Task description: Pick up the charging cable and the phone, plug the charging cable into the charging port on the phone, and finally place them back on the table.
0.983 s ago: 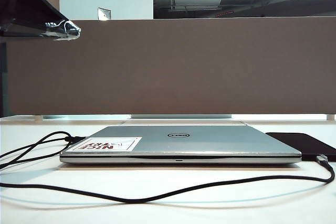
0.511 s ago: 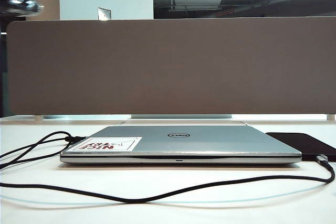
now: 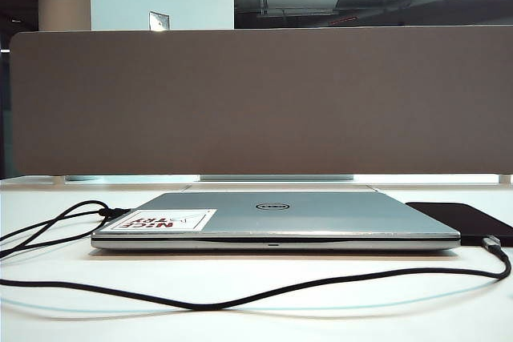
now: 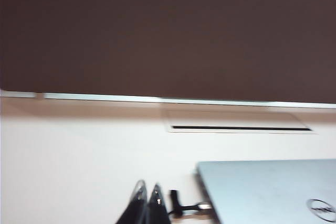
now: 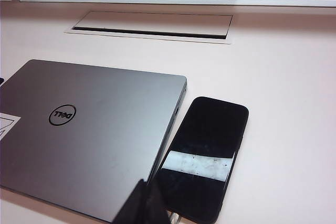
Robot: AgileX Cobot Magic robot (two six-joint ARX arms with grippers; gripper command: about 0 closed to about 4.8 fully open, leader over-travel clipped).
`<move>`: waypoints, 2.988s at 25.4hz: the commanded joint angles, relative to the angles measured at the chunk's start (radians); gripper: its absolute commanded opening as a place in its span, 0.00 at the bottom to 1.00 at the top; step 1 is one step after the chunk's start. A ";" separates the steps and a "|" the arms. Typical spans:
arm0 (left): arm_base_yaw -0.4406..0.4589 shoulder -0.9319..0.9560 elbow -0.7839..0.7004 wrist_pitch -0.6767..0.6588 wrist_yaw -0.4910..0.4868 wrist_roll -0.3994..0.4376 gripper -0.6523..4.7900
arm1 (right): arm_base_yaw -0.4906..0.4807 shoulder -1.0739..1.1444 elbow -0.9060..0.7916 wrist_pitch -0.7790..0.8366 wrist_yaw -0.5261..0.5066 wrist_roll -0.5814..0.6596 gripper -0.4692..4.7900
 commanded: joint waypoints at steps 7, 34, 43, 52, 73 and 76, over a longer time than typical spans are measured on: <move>0.043 -0.167 -0.101 -0.028 0.000 0.098 0.11 | 0.000 -0.002 0.003 0.014 -0.002 0.003 0.08; 0.042 -0.171 -0.101 -0.103 0.000 0.105 0.11 | 0.000 -0.002 0.003 0.011 -0.002 0.003 0.08; 0.042 -0.171 -0.101 -0.103 0.000 0.105 0.11 | -0.001 -0.003 0.002 0.013 0.010 0.002 0.08; 0.042 -0.171 -0.101 -0.103 0.000 0.105 0.11 | -0.008 -0.226 -0.181 0.196 0.338 -0.061 0.08; 0.042 -0.171 -0.101 -0.103 0.000 0.105 0.11 | -0.010 -0.435 -0.384 0.348 0.319 -0.060 0.08; 0.042 -0.171 -0.101 -0.103 0.000 0.105 0.11 | -0.010 -0.435 -0.384 0.342 0.319 -0.060 0.08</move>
